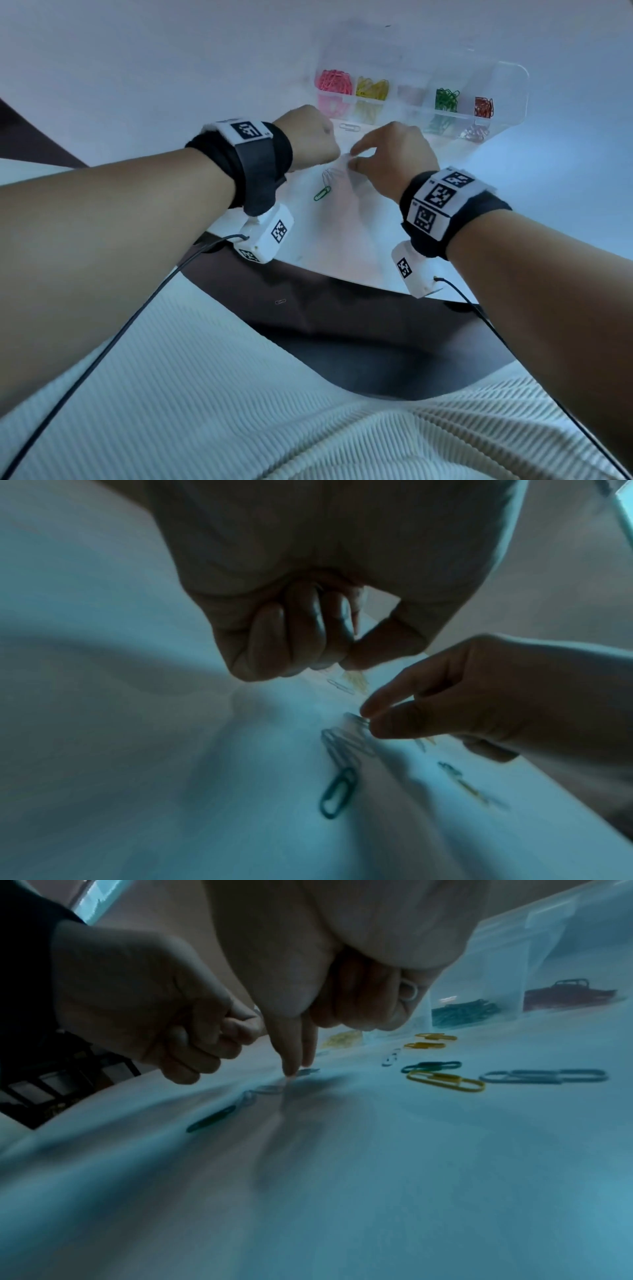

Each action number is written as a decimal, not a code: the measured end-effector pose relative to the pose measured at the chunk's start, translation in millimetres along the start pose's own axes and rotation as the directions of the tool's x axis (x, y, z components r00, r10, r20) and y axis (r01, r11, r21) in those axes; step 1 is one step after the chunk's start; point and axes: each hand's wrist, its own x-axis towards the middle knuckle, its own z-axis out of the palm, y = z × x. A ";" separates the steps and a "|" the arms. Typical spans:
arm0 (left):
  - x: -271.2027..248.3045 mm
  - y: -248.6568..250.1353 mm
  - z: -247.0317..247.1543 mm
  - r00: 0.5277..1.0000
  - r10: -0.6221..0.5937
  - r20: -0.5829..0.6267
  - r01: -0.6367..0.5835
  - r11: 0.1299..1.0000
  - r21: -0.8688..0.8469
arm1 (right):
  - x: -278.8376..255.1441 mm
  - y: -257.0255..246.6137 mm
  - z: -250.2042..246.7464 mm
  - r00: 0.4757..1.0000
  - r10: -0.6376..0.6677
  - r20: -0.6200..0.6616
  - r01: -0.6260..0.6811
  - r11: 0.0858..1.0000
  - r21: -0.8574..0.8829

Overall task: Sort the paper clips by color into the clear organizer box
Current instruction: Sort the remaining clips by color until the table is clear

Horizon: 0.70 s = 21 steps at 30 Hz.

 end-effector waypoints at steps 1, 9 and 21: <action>-0.4 -3.0 1.0 1.000 0.018 -0.005 -0.017 0.997 0.069 | 1.9 -0.7 -0.6 1.000 0.009 0.008 -0.009 1.000 -0.029; 3.1 -5.0 11.5 0.999 -0.026 -0.020 0.031 0.955 0.295 | -3.2 5.0 -4.0 0.993 0.109 0.054 -0.100 0.984 -0.145; 15.3 0.4 14.6 0.999 -0.044 -0.014 0.046 0.976 0.214 | -39.3 23.6 1.7 0.982 0.188 -0.007 -0.186 0.977 0.101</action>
